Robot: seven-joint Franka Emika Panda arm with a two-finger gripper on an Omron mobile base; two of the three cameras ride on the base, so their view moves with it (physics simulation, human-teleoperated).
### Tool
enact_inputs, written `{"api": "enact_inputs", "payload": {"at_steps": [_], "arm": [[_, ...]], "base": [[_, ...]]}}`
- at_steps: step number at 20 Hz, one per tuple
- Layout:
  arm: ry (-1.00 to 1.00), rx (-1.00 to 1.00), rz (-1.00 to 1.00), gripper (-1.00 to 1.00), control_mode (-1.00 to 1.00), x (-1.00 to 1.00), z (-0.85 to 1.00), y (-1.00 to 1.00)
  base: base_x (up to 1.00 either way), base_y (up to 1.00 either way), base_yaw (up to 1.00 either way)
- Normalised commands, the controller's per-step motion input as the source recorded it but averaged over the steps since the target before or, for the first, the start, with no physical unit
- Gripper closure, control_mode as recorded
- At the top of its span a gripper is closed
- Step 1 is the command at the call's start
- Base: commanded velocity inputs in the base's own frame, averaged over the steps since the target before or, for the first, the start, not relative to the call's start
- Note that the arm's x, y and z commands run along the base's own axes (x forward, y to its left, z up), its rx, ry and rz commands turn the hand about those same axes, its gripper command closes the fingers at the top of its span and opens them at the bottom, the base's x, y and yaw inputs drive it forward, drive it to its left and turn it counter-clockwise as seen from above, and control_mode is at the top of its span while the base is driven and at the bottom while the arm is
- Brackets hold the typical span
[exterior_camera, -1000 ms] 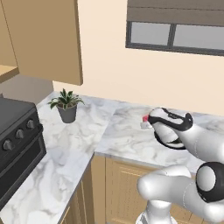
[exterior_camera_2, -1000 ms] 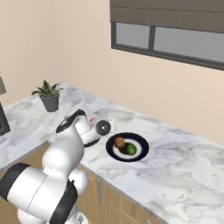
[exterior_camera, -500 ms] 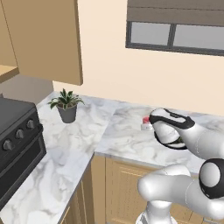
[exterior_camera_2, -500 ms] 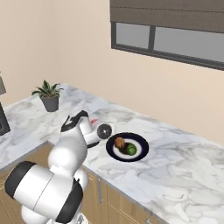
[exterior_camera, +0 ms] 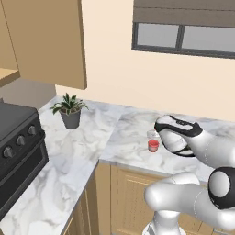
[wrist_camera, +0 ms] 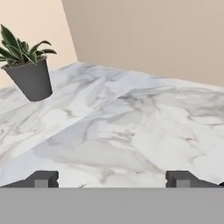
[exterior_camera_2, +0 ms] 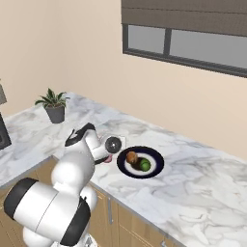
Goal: Pick the avocado and bread from the counter and place them on the plate. Then pick the jam from the cabinet and place it next to the plate. Lastly close the cabinet door.
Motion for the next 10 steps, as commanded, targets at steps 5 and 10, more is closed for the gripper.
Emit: {"api": "enact_inputs", "payload": {"at_steps": [5, 10], "arm": [[0.11, 0.03, -0.06, -1.0, -1.0, -0.09, 0.76, -0.04], [0.02, 0.1, -0.01, -1.0, -1.0, -0.32, 0.92, -0.26]], "base": [[0.0, 0.0, 0.0], [0.0, 0.0, 0.0]]}}
